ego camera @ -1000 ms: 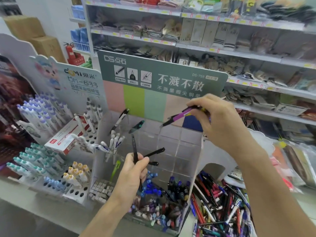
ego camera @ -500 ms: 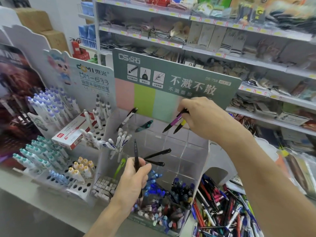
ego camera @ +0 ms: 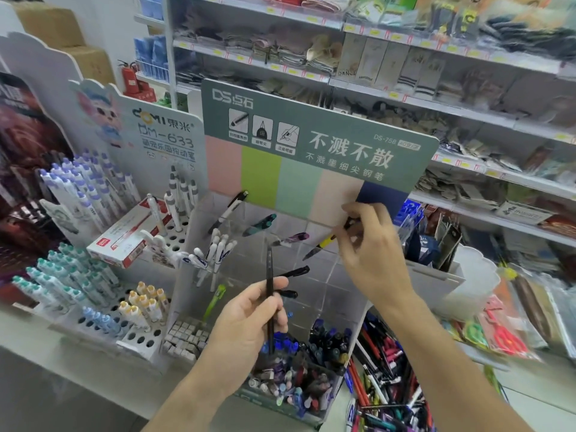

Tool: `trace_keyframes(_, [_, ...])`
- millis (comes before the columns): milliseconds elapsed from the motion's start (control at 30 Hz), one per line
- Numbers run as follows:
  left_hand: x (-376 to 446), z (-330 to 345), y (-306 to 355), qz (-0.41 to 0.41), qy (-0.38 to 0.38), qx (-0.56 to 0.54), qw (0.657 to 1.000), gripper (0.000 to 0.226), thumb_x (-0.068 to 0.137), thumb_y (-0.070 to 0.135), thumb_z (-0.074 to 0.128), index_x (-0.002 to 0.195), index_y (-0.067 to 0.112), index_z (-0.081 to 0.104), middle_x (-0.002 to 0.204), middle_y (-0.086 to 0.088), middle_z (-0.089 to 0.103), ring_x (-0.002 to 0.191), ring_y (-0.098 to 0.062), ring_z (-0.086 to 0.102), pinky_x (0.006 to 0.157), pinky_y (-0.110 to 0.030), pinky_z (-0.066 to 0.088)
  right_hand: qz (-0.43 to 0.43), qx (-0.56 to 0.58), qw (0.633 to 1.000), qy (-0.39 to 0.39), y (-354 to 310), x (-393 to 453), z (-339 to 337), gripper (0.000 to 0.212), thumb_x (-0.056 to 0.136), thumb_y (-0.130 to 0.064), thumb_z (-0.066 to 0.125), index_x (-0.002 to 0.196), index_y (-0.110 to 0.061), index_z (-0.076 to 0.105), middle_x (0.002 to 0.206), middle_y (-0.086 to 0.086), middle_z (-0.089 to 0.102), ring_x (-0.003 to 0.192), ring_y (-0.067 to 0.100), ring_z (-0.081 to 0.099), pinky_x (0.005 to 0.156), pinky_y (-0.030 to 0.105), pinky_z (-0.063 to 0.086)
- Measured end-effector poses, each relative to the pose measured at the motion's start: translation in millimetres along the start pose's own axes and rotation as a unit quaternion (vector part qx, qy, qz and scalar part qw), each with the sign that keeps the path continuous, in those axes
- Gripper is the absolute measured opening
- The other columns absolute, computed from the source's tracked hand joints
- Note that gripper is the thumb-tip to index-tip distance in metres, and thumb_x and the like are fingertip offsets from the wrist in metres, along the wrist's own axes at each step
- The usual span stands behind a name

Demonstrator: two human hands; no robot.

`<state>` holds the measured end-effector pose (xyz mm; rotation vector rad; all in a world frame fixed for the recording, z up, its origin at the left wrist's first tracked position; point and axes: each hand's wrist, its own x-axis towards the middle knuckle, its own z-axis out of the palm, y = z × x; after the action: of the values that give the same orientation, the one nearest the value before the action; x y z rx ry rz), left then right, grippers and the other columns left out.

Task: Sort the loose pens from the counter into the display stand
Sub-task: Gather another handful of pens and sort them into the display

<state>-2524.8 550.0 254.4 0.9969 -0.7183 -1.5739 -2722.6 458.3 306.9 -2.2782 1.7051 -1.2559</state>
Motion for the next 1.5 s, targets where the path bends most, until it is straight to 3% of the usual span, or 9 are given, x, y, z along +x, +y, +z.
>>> trace_keyframes(133, [0,-2,-4,0.014,0.022,0.002,1.000,0.035,0.079,0.013,0.065,0.112,0.006,0.070,0.094,-0.014,0.074,0.087,-0.024,0.070,0.086,-0.035,0.056,0.047,0.080,0.996,-0.003,-17,-44,-10,0.016,0.092,-0.005,0.069,0.105,-0.014,0.068,0.092,-0.006,0.063,0.076,0.008,0.062,0.070,0.026,0.052])
trace_keyframes(333, [1,-2,-12,0.012,0.063,-0.058,0.996,0.034,0.075,0.009,0.071,0.107,0.000,0.065,0.096,-0.020,0.075,0.080,-0.021,0.073,0.068,-0.026,0.060,0.188,0.263,0.906,-0.273,-53,-106,-3,0.031,0.090,-0.035,0.075,0.115,-0.036,0.057,0.096,-0.012,0.072,0.085,0.013,0.069,0.075,0.030,0.058])
trace_keyframes(467, [-1,4,-9,0.051,0.083,0.047,0.994,0.034,0.069,0.022,0.078,0.095,0.002,0.070,0.081,-0.014,0.075,0.071,-0.019,0.070,0.064,-0.024,0.057,0.250,0.356,0.884,-0.171,-57,-112,3,0.012,0.094,-0.015,0.072,0.102,-0.023,0.067,0.084,0.002,0.075,0.072,0.022,0.071,0.067,0.032,0.059])
trace_keyframes(567, [6,-6,-1,0.086,0.137,0.182,0.970,0.037,0.068,0.039,0.078,0.093,0.012,0.072,0.079,-0.003,0.075,0.068,-0.009,0.067,0.067,-0.024,0.053,0.237,0.332,0.909,-0.091,-50,-103,-2,0.011,0.094,-0.012,0.070,0.097,-0.022,0.070,0.079,0.001,0.072,0.071,0.019,0.070,0.068,0.029,0.058])
trace_keyframes(700, [17,-31,6,0.220,0.172,0.401,0.872,0.033,0.081,0.030,0.080,0.109,0.030,0.063,0.094,0.008,0.063,0.083,-0.008,0.059,0.075,-0.018,0.050,0.191,0.257,0.947,0.002,-37,-84,-9,0.008,0.093,-0.015,0.071,0.096,-0.023,0.072,0.084,-0.010,0.071,0.079,0.015,0.069,0.070,0.020,0.054])
trace_keyframes(800, [31,-32,-3,0.301,0.057,0.538,0.785,0.048,0.083,0.021,0.078,0.127,0.025,0.060,0.112,0.013,0.055,0.101,-0.005,0.055,0.090,-0.017,0.047,0.155,0.174,0.969,-0.077,-32,-70,11,0.007,0.093,-0.019,0.072,0.099,-0.023,0.073,0.089,-0.014,0.070,0.084,0.007,0.066,0.073,0.018,0.052])
trace_keyframes(933, [57,-27,-14,0.307,-0.017,0.607,0.733,0.056,0.077,0.019,0.083,0.128,0.015,0.061,0.117,0.001,0.059,0.107,-0.020,0.060,0.093,-0.038,0.053,0.160,0.129,0.969,-0.140,-32,-69,46,0.036,0.092,-0.027,0.072,0.125,-0.024,0.060,0.104,-0.011,0.062,0.089,0.003,0.060,0.078,0.017,0.049])
trace_keyframes(1267, [81,-23,-7,0.313,-0.037,0.571,0.758,0.027,0.081,0.024,0.080,0.106,0.017,0.072,0.096,0.002,0.071,0.084,-0.019,0.067,0.076,-0.038,0.056,0.192,0.118,0.974,0.018,-29,-82,68,0.013,0.090,-0.019,0.077,0.097,-0.022,0.067,0.091,-0.007,0.065,0.082,0.003,0.062,0.073,0.013,0.049])
trace_keyframes(1500, [79,-17,-12,0.306,-0.016,0.540,0.784,0.026,0.085,0.023,0.077,0.108,0.016,0.067,0.087,0.003,0.067,0.079,-0.017,0.064,0.072,-0.035,0.055,0.244,0.126,0.960,0.050,-47,-109,41,0.020,0.093,-0.009,0.071,0.110,-0.019,0.067,0.103,-0.008,0.066,0.094,0.005,0.065,0.083,0.016,0.052])
